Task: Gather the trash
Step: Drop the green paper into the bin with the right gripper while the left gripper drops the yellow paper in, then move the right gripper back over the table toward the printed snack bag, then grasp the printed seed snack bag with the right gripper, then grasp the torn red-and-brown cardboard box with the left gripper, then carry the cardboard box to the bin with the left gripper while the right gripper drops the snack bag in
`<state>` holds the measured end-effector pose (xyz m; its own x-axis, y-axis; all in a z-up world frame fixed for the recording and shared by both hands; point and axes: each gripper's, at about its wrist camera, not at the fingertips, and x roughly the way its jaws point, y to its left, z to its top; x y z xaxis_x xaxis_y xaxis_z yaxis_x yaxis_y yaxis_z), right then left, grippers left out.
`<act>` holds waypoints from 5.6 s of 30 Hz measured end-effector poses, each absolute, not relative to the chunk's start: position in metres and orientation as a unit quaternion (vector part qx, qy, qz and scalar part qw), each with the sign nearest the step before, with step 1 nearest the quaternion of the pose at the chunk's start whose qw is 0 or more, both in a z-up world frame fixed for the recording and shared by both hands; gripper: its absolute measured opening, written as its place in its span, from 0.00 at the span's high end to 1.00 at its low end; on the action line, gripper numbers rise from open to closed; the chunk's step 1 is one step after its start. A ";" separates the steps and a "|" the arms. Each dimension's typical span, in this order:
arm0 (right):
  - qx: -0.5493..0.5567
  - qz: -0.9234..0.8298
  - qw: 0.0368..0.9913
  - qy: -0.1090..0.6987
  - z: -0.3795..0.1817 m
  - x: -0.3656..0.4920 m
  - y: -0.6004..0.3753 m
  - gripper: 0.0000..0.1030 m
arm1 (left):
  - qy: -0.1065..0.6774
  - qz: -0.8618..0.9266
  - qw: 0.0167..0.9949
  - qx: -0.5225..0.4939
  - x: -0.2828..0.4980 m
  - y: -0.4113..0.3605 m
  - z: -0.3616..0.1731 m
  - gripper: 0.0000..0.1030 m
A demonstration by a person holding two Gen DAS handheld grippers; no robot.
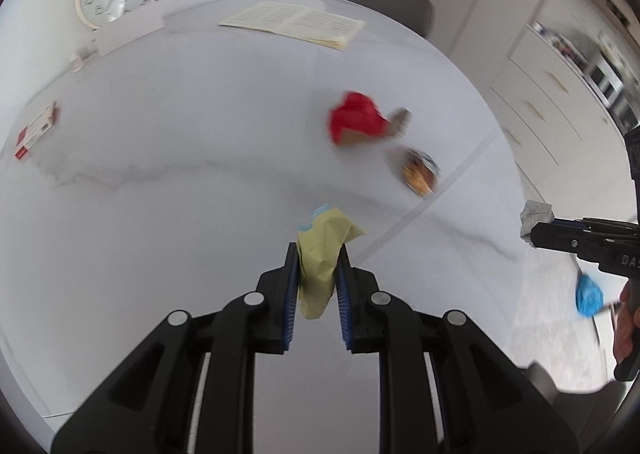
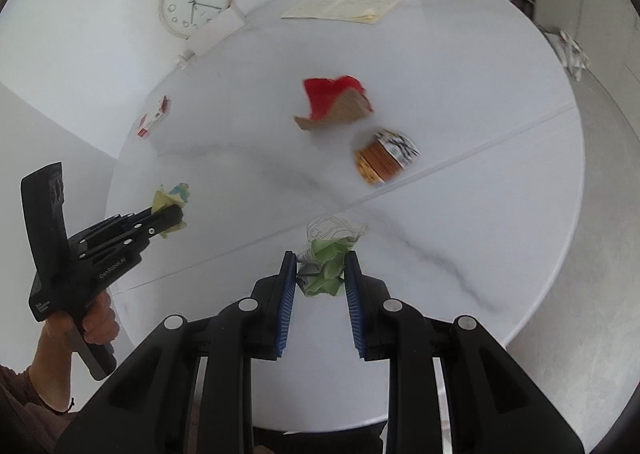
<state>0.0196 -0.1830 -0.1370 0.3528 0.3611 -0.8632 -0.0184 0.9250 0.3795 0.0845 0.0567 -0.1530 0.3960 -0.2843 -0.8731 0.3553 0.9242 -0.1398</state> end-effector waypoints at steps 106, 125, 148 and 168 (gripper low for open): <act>0.221 -0.170 0.790 0.546 -0.246 0.147 -0.159 0.23 | 0.466 -0.246 0.840 0.131 0.170 0.044 -0.151 0.08; 0.209 -0.167 0.798 0.540 -0.197 0.071 -0.186 0.67 | 0.402 -0.405 0.756 0.321 0.238 -0.061 -0.209 0.08; 0.283 -0.177 0.787 0.519 -0.162 -0.030 -0.199 0.67 | 0.459 -0.425 0.727 0.281 0.250 -0.078 -0.228 0.52; 0.247 -0.145 0.817 0.500 -0.138 -0.105 -0.195 0.65 | 0.471 -0.373 0.786 0.145 0.082 -0.011 -0.138 0.51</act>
<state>-0.1055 -0.1949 -0.1378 0.4580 0.0090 -0.8889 0.4846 0.8358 0.2582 0.0819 -0.0114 -0.1378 0.2784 -0.4509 -0.8481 0.7232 0.6794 -0.1238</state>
